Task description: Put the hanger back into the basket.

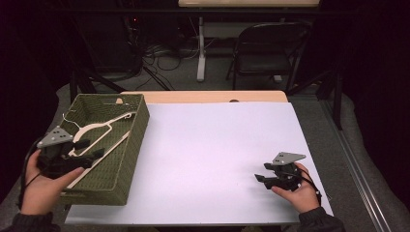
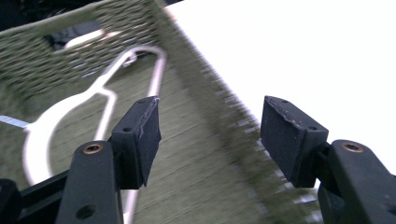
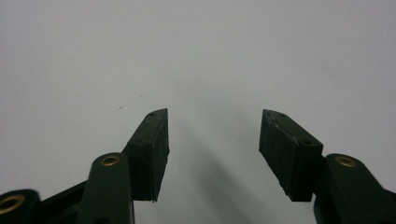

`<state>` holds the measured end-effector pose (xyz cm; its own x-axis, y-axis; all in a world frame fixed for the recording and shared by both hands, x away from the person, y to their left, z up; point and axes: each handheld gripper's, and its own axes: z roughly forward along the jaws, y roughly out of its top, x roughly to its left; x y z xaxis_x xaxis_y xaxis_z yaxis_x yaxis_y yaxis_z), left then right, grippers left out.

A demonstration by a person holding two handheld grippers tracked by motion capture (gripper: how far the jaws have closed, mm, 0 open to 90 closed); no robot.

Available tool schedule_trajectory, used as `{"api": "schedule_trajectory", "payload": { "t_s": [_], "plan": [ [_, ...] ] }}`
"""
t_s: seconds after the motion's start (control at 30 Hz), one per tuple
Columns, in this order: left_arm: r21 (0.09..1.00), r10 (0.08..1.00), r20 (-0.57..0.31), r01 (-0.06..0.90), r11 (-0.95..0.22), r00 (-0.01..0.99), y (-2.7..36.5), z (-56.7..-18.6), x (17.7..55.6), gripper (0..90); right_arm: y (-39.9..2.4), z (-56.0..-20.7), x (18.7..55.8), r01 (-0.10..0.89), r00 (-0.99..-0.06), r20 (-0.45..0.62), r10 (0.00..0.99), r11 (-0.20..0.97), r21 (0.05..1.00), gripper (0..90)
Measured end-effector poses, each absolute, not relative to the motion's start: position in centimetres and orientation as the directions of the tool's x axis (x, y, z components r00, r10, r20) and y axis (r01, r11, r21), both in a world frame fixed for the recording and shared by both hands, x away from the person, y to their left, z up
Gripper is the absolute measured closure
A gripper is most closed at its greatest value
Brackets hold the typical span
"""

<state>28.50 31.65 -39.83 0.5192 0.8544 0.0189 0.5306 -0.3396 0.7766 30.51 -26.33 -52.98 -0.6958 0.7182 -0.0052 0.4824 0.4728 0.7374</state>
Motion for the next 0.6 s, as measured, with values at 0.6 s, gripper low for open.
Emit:
{"api": "schedule_trajectory", "payload": {
  "t_s": [0.6],
  "plan": [
    [0.758, 0.714, -0.009, 0.471, -0.452, 0.7, 19.9, -44.1, 27.0, 36.8, -26.2, -52.8, 29.9, 0.468, -0.703, -0.014, 0.711, 0.477, 0.744, 42.4]
  ]
}}
